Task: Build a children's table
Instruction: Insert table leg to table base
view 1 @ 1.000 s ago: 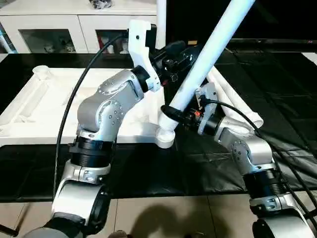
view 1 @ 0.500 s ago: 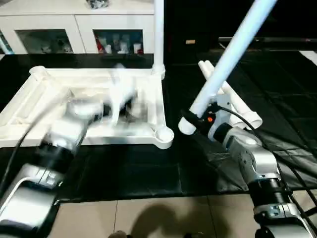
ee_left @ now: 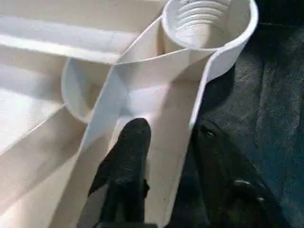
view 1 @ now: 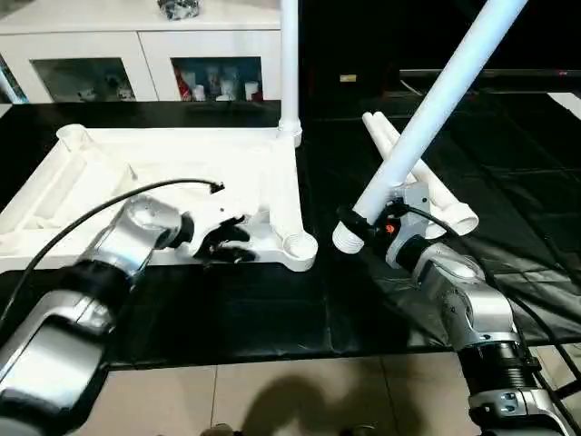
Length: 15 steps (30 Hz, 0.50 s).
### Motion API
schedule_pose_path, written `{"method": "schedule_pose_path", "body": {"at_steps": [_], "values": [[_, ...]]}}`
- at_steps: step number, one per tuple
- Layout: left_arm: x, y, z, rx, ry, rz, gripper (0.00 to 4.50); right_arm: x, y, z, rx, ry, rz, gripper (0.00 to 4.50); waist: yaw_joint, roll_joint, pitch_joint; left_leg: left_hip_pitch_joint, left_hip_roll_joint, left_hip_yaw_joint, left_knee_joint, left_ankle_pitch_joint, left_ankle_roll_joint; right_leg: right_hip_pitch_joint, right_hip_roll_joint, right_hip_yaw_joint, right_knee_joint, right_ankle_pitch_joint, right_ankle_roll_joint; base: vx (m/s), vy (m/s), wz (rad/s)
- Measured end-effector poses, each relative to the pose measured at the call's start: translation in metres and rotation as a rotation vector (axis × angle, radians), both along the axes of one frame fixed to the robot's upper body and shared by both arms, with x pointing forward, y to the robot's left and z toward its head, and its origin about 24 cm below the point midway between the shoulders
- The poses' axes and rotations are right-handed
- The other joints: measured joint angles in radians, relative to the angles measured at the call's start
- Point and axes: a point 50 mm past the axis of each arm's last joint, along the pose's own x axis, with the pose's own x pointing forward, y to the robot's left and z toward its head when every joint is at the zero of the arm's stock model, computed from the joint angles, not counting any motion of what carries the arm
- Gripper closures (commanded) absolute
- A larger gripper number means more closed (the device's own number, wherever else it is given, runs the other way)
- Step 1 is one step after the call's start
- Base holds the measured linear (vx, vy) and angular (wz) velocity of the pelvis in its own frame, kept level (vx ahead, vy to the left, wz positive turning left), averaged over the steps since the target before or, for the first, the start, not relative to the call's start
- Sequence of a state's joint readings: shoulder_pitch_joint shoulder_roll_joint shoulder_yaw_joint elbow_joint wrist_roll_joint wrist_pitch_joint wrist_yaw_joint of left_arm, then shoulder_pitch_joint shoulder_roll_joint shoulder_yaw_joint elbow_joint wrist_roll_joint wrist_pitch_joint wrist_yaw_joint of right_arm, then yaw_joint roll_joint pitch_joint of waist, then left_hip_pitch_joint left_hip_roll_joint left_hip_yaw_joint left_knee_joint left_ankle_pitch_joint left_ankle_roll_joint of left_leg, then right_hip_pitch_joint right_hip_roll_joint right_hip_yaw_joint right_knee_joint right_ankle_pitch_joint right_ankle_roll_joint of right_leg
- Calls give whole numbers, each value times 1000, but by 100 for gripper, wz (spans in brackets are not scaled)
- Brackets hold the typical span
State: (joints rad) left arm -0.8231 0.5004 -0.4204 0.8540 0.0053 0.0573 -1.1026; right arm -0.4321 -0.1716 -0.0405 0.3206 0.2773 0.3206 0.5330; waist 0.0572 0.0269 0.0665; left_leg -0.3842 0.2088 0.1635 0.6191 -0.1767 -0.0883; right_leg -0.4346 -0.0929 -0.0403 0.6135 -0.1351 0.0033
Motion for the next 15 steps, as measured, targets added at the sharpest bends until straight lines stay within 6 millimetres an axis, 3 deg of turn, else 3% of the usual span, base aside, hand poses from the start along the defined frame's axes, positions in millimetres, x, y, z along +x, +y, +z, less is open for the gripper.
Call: {"method": "schedule_pose_path", "body": {"at_steps": [11, 15], "values": [[0, 4, -9, 19, 42, -20, 391, -3, 1, 0, -6, 8, -2, 259, -1, 3, 0, 0, 0, 0, 0, 0, 0, 0, 0, 0, -1, 0, 0, 0, 0, 0], [-1, 2, -9, 9, 72, -43, 402, -4, 3, -2, -56, 6, 14, 259, -4, 3, 0, 0, 0, 0, 0, 0, 0, 0, 0, 1, -2, 0, 0, 0, 0, 0]]}}
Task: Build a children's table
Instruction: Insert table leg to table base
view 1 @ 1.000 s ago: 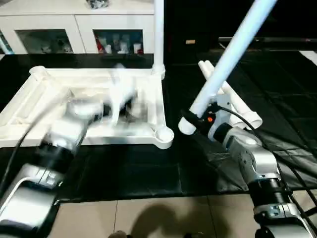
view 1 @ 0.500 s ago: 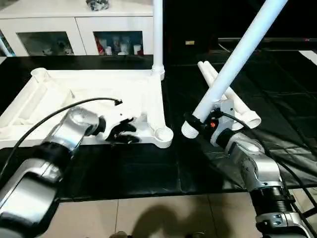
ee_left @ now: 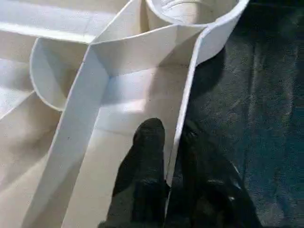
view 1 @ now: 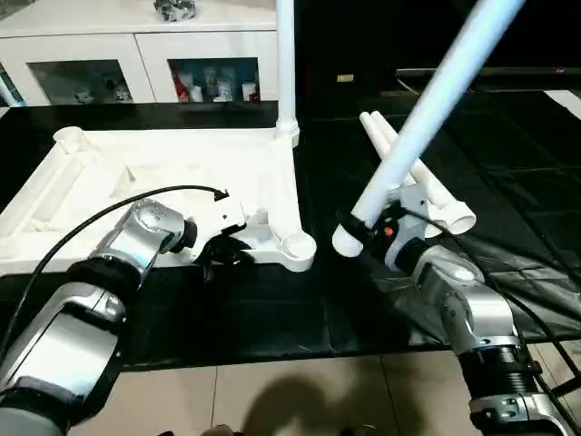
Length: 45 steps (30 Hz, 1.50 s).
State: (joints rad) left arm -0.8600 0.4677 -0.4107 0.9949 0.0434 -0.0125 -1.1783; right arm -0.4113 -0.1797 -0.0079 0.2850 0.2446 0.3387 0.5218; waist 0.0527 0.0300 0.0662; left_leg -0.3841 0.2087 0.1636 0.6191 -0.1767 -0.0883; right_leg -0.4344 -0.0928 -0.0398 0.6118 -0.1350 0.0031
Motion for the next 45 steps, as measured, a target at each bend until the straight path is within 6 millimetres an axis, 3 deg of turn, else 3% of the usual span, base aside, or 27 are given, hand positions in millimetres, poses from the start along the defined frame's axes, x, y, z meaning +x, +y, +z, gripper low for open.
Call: {"method": "schedule_pose_path", "body": {"at_steps": [7, 14, 21, 34, 38, 45], "values": [[-10, -9, -3, -40, 86, -72, 448, -1, -3, 2, -40, -51, 6, 259, -7, 4, -2, 0, 0, 1, -1, 0, 1, 0, 0, 1, -2, -1, 0, 0, 0, 0], [-19, -16, -11, -79, 123, -71, 450, 1, -3, 10, -1, -113, -6, 259, -9, 13, -9, 2, 0, 2, -2, 0, 0, 1, 0, 1, -1, -2, 1, 0, 0, 0], [-23, -29, -14, -131, 133, -8, 450, 2, -3, 6, -22, -95, -32, 259, -12, 14, -11, 3, 0, 2, -3, 0, 0, 2, -1, 1, -1, -4, 5, 0, 0, 0], [-21, -55, -20, -192, 95, 182, 450, 3, 17, 9, -51, -111, 166, 259, -23, 20, -16, 1, -1, 3, -6, 0, 0, 1, -1, 1, -2, -6, 7, 0, 0, 0], [-17, -59, -19, -186, 75, 256, 450, 6, 20, 7, -46, -105, 168, 259, -26, 19, -16, 2, -1, 3, -7, 0, 0, 1, -1, 0, -4, -6, 8, 0, 0, 0], [-20, -55, -20, -238, 28, 237, 450, 11, 19, 8, -41, -99, 170, 259, -25, 18, -17, 1, -1, 2, -18, 0, 1, 0, 0, -5, -18, -6, 8, 0, 0, 0]]}}
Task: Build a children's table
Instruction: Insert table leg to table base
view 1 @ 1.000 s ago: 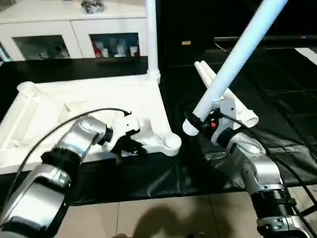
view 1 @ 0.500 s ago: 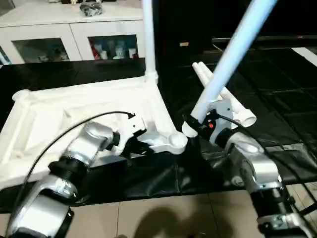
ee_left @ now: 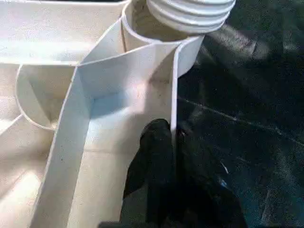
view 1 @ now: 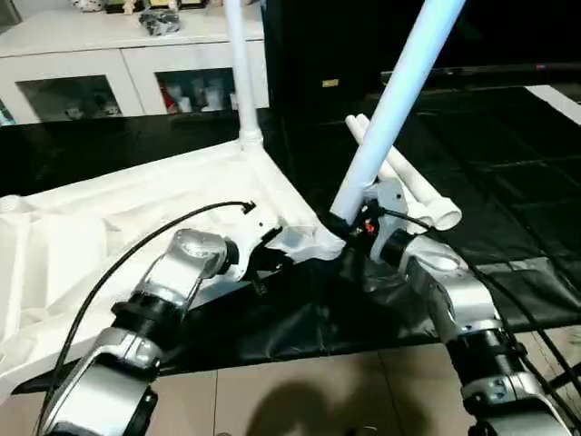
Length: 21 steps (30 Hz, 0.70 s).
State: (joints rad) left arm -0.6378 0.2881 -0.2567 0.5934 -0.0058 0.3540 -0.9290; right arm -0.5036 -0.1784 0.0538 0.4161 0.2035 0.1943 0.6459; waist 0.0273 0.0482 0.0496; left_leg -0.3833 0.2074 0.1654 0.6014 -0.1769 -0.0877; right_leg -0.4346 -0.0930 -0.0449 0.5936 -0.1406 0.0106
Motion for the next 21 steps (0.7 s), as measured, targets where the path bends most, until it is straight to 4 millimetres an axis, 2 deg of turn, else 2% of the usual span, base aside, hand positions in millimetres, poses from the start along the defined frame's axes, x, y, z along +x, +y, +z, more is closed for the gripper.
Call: {"method": "schedule_pose_path", "body": {"at_steps": [1, 2, 4, 9, 12, 13, 14, 16, 18, 21], "values": [[0, 0, 0, -13, 4, -1, 422, 0, 1, 0, 5, 1, 13, 259, 1, 0, 0, 0, 0, 0, 0, 0, 0, 0, 0, 1, 0, 0, 0, 0, 0, 0], [-1, 1, 0, -34, 17, 0, 422, 0, 1, 1, 8, 0, 19, 259, 1, 0, 0, 0, 0, 1, 0, 0, 0, 0, 0, 2, 0, 0, 0, 0, 0, 0], [-2, 2, 0, -85, 41, 2, 391, 1, 2, 1, 16, -1, 21, 259, 5, -2, -1, 0, 0, 1, 0, 0, 0, 0, 0, 2, 1, 1, -1, 0, 0, 0], [-3, 2, 2, -84, 4, -33, 377, 4, 4, 1, 23, 6, 22, 259, 10, -4, -2, 0, 1, 1, 0, 0, 0, 0, 0, 2, 2, 6, -8, 10, 0, 1], [-3, 2, 1, -61, -16, -50, 377, 6, 4, 1, 27, 13, 24, 259, 10, -4, -2, 0, 1, 1, 0, 0, 0, 0, 0, 2, 1, 5, -6, 0, 0, 0], [-3, 4, 1, -48, -20, -51, 406, 6, 4, 0, 27, 15, 28, 259, 8, -4, -2, 0, 1, 2, 0, 0, 0, 0, 0, 2, 1, 5, -6, 0, 0, 0], [-3, 4, 1, -39, -22, -54, 414, 6, 3, 0, 27, 14, 27, 259, 7, -4, -2, 0, 1, 2, 0, 0, 0, 1, 0, 3, 2, 5, -6, 0, 0, 0], [-3, 5, 1, -20, -25, -62, 416, 6, 3, -1, 27, 13, 32, 259, 5, -4, -2, 0, 1, 3, 0, 0, 0, 1, 0, 3, 2, 2, -2, 0, 0, 0], [-2, 6, 0, 6, -24, -64, 439, 7, 4, 0, 24, 15, 45, 259, 1, -4, -2, 1, 1, 3, -1, 0, 0, 1, 0, 2, 2, 2, -2, 0, 0, 0], [-2, 9, 0, 19, -18, -60, 439, 7, 3, 0, 6, 17, 64, 259, 0, -5, -2, 3, 1, 2, -2, 0, 0, 1, 0, 2, 2, 2, -1, 0, 0, 0]]}}
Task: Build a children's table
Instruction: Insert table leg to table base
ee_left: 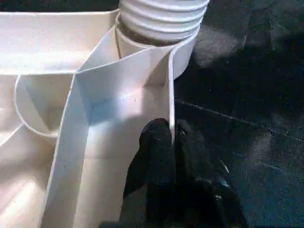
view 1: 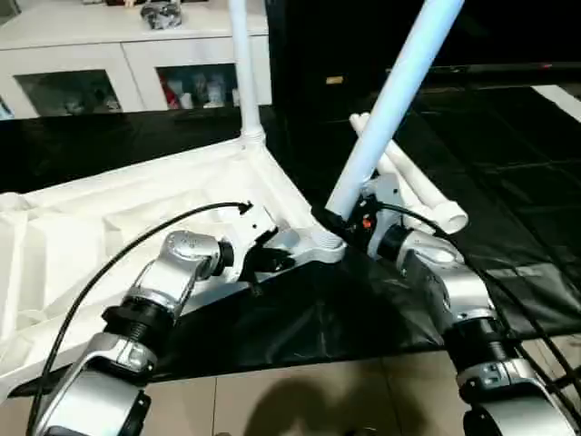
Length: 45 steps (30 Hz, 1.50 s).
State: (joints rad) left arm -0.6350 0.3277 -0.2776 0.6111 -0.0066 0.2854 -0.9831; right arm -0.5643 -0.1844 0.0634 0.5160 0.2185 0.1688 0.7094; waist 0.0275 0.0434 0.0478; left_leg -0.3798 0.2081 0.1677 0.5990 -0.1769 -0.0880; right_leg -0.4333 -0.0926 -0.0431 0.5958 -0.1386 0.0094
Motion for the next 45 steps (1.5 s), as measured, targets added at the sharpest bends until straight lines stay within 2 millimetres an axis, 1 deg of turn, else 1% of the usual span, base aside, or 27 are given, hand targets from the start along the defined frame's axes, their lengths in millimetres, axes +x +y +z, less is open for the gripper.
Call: {"method": "schedule_pose_path", "body": {"at_steps": [3, 4, 7, 10, 13, 21, 27, 31, 34, 39, 42, 45], "values": [[0, 2, 0, 7, 7, -4, 439, 2, 1, 2, -36, 7, 37, 259, 1, -1, 0, 2, 0, 0, -1, 0, 0, 0, 0, 0, 0, 0, 0, 0, 0, 0], [0, 2, 0, 6, 8, -5, 447, 2, 1, 2, -42, 9, 44, 259, 1, -2, -1, 6, 0, 0, -1, 0, 0, 0, 0, 0, 0, 0, 0, 0, 0, 0], [-1, 2, 0, 3, 13, -12, 450, 3, 1, 1, -42, 13, 52, 259, 1, -5, -3, 6, 0, 0, -1, 0, 0, 0, 0, 0, 0, 0, 0, 0, 0, 0], [-5, 5, 1, -9, 16, -57, 450, 4, -1, -2, -64, 36, 76, 259, 2, -8, -4, 5, 0, 0, -1, 0, 0, 0, 0, 0, 0, 0, -1, 0, 0, 0], [-6, 10, 2, -4, 21, -77, 450, 4, 3, -1, -70, 43, 116, 259, 3, -11, -6, 6, 0, 0, -1, 0, 0, 0, 0, 0, 1, 1, -1, 0, 0, 0], [-7, 9, 2, -2, 20, -89, 450, 5, 2, 0, -110, 58, 168, 259, 5, -15, -9, 7, 0, 1, -1, 0, 0, 1, 0, 1, 0, 1, -2, 0, 0, 0], [-7, 8, 2, 4, 12, -109, 450, 5, 0, 0, -128, 67, 219, 259, 8, -16, -9, 7, 0, 1, -1, 0, 0, 2, 0, 1, 0, 0, -1, 0, 0, 0], [-7, 8, 2, 4, 13, -109, 450, 7, -3, 0, -59, 106, 189, 259, 7, -16, -9, 8, 0, 1, -1, 0, 0, 3, 0, 1, 0, 1, -1, 0, 0, 0], [-7, 8, 2, 2, 17, -105, 450, 8, -8, -7, 55, 179, 130, 259, 7, -15, -9, 8, 0, 1, -2, 0, 0, 3, 0, 1, 0, 1, -1, 0, 0, 0], [-7, 7, 1, -7, 28, -100, 450, 4, -15, -15, 159, 217, 75, 259, 10, -14, -10, 8, 0, 1, -2, 0, 0, 4, 0, 0, -1, 2, -4, 0, 0, 0], [-7, 6, 1, -9, 32, -99, 450, 0, -17, -20, 204, 218, 51, 259, 11, -10, -10, 10, 0, 1, -3, 0, -1, 6, 0, 0, -2, 2, -4, 0, 0, 0], [-7, 6, -1, -12, 42, -96, 450, -6, -19, -25, 211, 202, 32, 259, 11, -5, -9, 15, 0, 0, -3, -1, -2, 13, 0, -1, -4, -1, -1, 0, 0, 0]]}}
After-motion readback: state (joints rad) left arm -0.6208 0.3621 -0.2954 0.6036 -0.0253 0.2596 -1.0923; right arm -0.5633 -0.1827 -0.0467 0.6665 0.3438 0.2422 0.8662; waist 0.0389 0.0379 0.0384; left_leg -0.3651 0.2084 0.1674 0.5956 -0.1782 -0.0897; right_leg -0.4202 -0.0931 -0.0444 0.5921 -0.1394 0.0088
